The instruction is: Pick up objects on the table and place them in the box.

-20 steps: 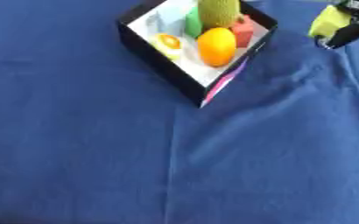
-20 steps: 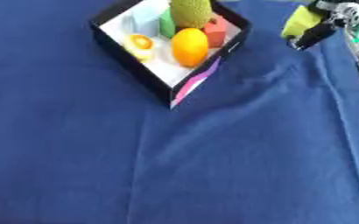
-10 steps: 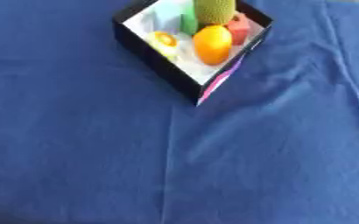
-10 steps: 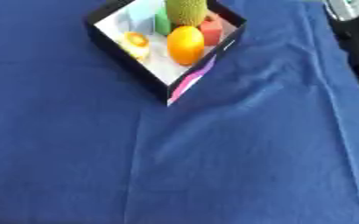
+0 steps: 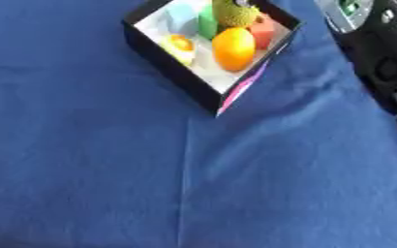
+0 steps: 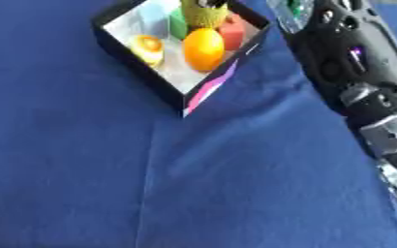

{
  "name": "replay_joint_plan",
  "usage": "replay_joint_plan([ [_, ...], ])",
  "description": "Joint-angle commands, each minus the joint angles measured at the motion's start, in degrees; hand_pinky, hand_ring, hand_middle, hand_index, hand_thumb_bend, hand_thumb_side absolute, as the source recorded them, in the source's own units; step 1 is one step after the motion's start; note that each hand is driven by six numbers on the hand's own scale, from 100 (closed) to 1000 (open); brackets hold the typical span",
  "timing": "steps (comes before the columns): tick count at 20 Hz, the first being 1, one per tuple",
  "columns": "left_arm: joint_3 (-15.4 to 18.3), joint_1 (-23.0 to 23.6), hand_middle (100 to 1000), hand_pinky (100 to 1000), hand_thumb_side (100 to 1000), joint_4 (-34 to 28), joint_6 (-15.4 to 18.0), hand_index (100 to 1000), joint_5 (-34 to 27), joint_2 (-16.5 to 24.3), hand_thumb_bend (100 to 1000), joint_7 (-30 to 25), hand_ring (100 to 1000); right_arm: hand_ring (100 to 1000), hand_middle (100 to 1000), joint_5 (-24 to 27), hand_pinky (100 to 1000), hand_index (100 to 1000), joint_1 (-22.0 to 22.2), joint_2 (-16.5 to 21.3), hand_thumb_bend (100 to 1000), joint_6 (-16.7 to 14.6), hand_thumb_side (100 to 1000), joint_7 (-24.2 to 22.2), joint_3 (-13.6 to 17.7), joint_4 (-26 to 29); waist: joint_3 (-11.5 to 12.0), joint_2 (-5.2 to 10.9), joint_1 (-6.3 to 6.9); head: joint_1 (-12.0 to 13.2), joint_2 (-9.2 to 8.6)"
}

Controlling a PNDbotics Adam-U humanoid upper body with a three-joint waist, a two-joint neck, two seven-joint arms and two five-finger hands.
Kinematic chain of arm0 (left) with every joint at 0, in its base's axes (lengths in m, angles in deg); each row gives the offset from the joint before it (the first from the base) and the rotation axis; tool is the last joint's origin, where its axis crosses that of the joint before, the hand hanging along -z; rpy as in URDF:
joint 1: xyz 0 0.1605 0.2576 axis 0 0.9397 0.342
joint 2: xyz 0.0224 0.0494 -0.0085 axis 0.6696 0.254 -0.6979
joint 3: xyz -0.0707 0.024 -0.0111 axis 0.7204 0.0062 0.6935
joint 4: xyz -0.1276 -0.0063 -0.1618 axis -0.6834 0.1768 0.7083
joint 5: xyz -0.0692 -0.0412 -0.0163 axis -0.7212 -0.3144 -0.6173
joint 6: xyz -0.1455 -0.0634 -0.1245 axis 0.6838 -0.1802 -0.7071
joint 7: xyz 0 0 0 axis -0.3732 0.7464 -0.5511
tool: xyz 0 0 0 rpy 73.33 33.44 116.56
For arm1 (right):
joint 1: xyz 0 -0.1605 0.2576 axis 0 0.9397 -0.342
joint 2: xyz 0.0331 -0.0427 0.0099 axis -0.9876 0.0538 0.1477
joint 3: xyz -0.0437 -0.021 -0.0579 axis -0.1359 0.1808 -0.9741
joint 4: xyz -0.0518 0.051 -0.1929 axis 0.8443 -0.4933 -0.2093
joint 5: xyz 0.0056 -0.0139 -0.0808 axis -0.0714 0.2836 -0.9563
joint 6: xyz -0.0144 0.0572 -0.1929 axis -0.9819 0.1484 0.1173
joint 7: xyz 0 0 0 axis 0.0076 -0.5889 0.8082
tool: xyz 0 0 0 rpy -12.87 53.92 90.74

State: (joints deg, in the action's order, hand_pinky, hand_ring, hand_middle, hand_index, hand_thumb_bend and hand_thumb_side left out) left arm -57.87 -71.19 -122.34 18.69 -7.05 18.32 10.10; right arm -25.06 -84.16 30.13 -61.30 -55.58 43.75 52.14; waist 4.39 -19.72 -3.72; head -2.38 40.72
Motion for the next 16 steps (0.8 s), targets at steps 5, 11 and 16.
replay_joint_plan([
  [5,0.1,-0.7,692,664,581,-0.9,-0.1,747,0.0,0.9,100,-0.1,738,906,873,-2.6,961,979,-1.3,0.4,429,-1.3,263,-4.1,-0.1,3.1,0.0,4.38,-0.30,0.1,-0.06],
  [11,0.3,-0.4,692,663,582,-0.8,-0.1,747,0.1,1.1,100,-0.1,738,870,837,3.1,956,943,-0.3,3.3,275,3.3,166,-0.1,1.9,10.2,-0.7,4.76,-0.40,0.5,0.01],
  [16,0.8,0.2,693,663,580,-0.8,-0.1,747,0.4,1.6,100,0.4,738,829,782,18.3,958,882,6.9,11.6,100,13.3,100,12.3,6.0,28.1,-1.9,5.20,-0.59,2.2,0.04],
])
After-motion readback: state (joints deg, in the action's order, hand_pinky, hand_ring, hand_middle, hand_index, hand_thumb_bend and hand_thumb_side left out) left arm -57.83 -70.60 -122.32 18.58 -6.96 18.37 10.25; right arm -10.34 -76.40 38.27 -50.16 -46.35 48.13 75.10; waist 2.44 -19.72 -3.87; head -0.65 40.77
